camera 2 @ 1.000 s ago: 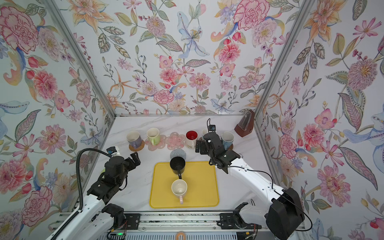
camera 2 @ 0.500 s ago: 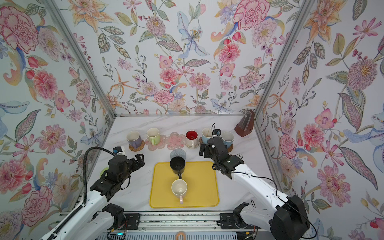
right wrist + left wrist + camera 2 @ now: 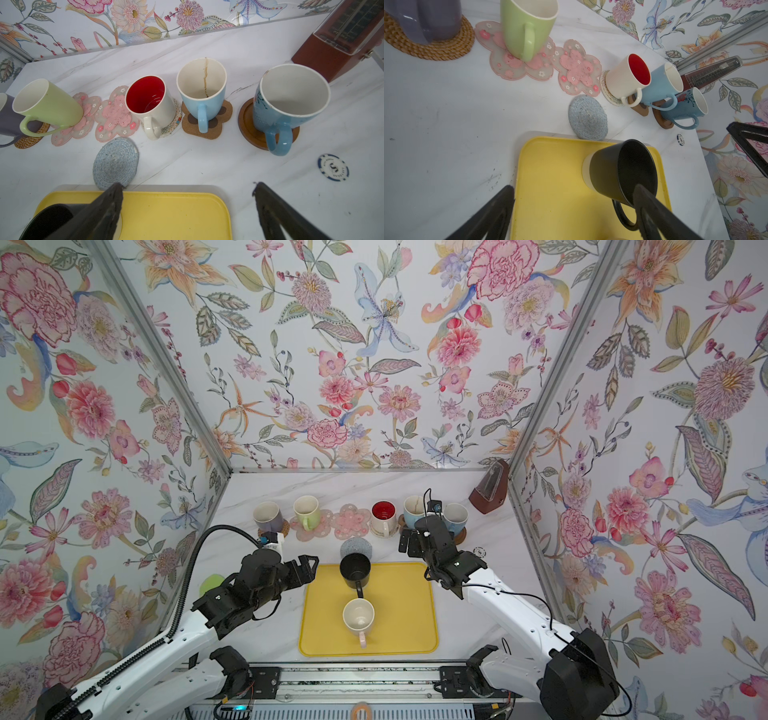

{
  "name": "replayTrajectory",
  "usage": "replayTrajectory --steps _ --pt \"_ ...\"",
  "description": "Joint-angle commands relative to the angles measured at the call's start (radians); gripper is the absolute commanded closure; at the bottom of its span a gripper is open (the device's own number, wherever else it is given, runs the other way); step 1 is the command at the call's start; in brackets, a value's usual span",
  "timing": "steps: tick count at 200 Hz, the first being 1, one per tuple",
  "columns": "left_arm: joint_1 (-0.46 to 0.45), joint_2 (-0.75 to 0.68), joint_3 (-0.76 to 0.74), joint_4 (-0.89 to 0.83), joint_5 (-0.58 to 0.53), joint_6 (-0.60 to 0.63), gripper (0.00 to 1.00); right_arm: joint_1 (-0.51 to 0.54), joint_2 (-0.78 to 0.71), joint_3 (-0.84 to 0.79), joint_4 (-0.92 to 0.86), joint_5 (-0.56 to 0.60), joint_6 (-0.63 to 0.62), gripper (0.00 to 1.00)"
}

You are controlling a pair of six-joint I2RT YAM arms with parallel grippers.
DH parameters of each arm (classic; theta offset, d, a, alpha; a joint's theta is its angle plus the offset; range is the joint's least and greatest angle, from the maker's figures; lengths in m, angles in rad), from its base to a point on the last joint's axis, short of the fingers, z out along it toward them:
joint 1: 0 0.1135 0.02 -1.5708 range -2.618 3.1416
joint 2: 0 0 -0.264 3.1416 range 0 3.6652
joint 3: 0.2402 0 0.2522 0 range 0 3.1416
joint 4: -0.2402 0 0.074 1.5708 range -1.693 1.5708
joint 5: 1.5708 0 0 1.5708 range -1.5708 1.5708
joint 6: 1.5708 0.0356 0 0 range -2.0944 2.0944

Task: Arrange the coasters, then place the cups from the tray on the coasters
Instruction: 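Move the left gripper over the black mug while the right gripper draws back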

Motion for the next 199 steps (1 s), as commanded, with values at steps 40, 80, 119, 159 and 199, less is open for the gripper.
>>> replayTrajectory --steps 40,80,119,159,199 --pt "-0.179 0.073 0.104 -0.137 -0.026 -0.096 0.14 -0.008 -0.005 -0.026 0.022 -0.003 0.022 0.01" --pt "-0.276 0.197 0.213 -0.194 -0.026 -0.093 0.19 -0.008 -0.014 -0.037 0.022 -0.006 0.027 0.01" --pt "-0.302 0.306 0.288 -0.234 -0.019 -0.087 0.25 -0.007 -0.032 -0.060 0.027 -0.009 0.034 0.01" --pt "-0.344 0.406 0.351 -0.254 -0.004 -0.093 0.32 -0.013 -0.067 -0.090 0.027 -0.002 0.035 0.01" --pt "-0.374 0.467 0.366 -0.253 0.010 -0.114 0.36 -0.024 -0.101 -0.112 0.026 -0.002 0.035 0.01"
